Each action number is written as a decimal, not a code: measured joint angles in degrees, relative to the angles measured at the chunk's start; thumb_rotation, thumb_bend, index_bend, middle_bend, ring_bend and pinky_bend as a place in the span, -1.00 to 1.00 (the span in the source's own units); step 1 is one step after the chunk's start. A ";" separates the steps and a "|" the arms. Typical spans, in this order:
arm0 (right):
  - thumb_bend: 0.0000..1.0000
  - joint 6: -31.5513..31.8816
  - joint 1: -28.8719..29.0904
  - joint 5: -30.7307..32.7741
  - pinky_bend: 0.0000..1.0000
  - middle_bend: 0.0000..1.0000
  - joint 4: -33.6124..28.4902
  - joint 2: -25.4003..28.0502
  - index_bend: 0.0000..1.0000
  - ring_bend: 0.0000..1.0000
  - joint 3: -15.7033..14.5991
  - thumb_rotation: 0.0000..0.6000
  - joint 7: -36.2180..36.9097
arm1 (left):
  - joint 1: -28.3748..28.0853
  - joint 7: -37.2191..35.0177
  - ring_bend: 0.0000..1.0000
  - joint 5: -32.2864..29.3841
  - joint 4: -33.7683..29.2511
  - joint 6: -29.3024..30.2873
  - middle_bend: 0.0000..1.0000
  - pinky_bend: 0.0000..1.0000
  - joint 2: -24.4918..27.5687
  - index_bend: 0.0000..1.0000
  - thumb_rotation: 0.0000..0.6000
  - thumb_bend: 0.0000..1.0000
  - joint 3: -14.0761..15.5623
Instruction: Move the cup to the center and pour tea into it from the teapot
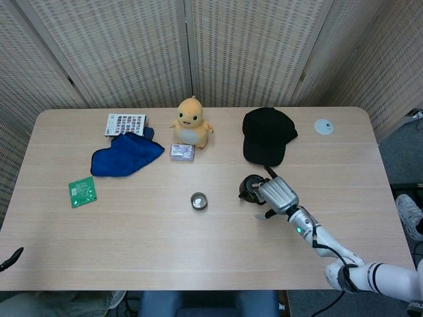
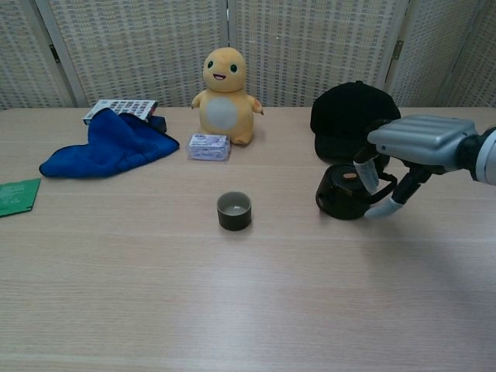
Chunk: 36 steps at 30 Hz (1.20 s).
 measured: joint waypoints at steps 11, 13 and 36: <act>-1.00 0.25 -0.02 1.22 -1.00 -0.01 0.97 -1.05 0.14 -0.21 -0.12 0.21 -4.41 | -0.01 -0.34 -0.27 -0.06 0.33 -0.21 -0.51 -0.44 -0.10 -0.83 -0.02 -0.79 0.02; -1.00 0.28 -0.04 1.65 -1.00 -0.01 1.08 -1.32 0.14 -0.20 -0.08 0.21 -4.87 | -0.02 -0.34 -0.27 -0.08 0.42 -0.25 -0.51 -0.44 -0.13 -0.83 -0.02 -0.79 0.01; -1.00 -0.16 -0.16 2.63 -1.00 0.05 2.16 -2.91 0.15 -0.13 -0.21 0.51 -6.84 | -0.43 -0.43 -0.27 -0.24 0.66 -0.72 -0.51 -0.44 -0.32 -0.83 -0.02 -0.79 -0.25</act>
